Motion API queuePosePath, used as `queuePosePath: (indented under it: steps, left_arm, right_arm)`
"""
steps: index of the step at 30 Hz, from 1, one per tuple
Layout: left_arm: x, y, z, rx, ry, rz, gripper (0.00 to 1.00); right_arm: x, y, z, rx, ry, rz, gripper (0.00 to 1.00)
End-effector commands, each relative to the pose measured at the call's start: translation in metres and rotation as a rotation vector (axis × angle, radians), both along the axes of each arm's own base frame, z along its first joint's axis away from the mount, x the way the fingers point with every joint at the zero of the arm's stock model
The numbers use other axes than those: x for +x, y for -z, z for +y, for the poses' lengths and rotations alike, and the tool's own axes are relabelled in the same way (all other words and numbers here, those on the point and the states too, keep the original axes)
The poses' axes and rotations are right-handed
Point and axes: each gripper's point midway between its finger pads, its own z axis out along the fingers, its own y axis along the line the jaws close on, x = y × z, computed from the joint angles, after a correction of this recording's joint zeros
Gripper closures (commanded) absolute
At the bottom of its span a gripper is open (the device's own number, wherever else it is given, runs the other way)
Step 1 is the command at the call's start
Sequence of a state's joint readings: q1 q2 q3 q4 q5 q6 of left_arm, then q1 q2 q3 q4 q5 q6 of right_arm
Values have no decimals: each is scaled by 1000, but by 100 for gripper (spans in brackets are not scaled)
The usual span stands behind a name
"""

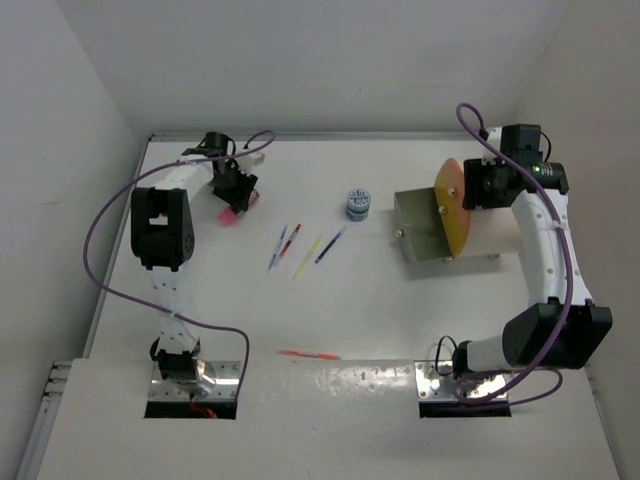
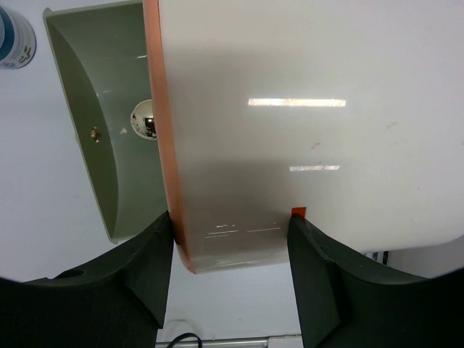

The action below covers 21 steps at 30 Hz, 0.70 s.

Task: Sort the stationery into containers
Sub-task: Pick up the stationery from the center of the board.

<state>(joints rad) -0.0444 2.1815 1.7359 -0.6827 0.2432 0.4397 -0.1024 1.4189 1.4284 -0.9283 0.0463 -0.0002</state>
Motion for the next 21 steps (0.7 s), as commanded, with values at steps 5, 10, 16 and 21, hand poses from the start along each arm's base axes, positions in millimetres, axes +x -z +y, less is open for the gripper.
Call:
queuePosePath:
  steps: [5, 10, 16, 21]
  left_arm:
    - [-7, -161, -91, -369, -29, -226, 98]
    - [-29, -268, -162, -721, -118, -377, 100]
    - [-64, -304, -251, -1039, -231, -301, 100]
    - [-77, -303, -322, -1199, -338, -153, 100]
  right_arm:
    - [-33, 51, 4, 6, -29, 253, 42]
    - [-36, 55, 6, 14, -28, 261, 42]
    - [-37, 59, 7, 20, -32, 277, 42]
    - [-37, 58, 6, 12, -37, 280, 42]
